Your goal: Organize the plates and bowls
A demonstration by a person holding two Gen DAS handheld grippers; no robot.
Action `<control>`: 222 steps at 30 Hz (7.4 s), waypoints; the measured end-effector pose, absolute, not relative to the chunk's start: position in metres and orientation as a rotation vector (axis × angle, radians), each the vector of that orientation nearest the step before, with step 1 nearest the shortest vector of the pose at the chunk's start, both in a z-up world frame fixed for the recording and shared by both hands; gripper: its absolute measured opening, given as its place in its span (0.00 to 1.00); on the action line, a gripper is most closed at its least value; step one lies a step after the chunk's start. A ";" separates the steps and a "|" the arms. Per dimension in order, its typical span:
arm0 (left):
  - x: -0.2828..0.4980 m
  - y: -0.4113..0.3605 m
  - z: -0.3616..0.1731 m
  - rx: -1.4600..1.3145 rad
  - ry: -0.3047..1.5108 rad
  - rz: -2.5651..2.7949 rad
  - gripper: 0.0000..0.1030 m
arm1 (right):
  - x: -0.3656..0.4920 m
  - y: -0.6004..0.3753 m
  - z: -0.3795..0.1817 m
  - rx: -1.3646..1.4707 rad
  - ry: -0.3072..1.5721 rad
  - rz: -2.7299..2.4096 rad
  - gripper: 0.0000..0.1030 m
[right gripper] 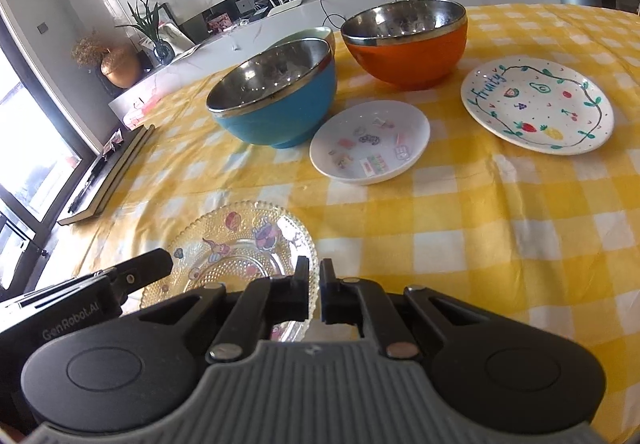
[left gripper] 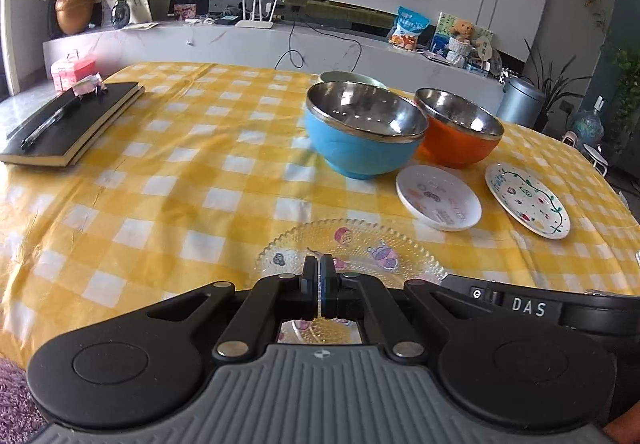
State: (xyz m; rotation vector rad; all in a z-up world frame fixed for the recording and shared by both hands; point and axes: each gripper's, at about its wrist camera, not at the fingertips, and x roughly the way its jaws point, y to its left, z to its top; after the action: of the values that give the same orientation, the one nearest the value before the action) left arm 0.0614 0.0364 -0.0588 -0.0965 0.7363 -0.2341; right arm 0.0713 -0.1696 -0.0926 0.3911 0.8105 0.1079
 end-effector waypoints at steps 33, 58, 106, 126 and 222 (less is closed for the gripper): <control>0.064 0.071 -0.078 -0.224 0.828 -0.179 0.11 | 0.065 -0.168 -0.097 0.382 0.816 0.121 0.08; 0.061 0.043 -0.039 -0.046 0.824 -0.141 0.21 | 0.056 -0.183 -0.069 0.312 0.766 0.048 0.64; 0.178 -0.172 -0.058 -0.018 0.939 -0.412 0.41 | 0.119 -0.384 -0.086 0.588 0.788 -0.335 0.46; 0.195 -0.173 -0.083 -0.053 0.912 -0.474 0.25 | 0.120 -0.399 -0.110 0.650 0.714 -0.332 0.12; 0.071 -0.019 -0.053 -0.142 0.866 -0.360 0.16 | 0.035 -0.275 -0.082 0.607 0.811 -0.122 0.09</control>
State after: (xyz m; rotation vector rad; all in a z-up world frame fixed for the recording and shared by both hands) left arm 0.0715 -0.0189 -0.0532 -0.1422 0.8664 -0.3595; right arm 0.0347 -0.2754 -0.0823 0.6072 0.8112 -0.1216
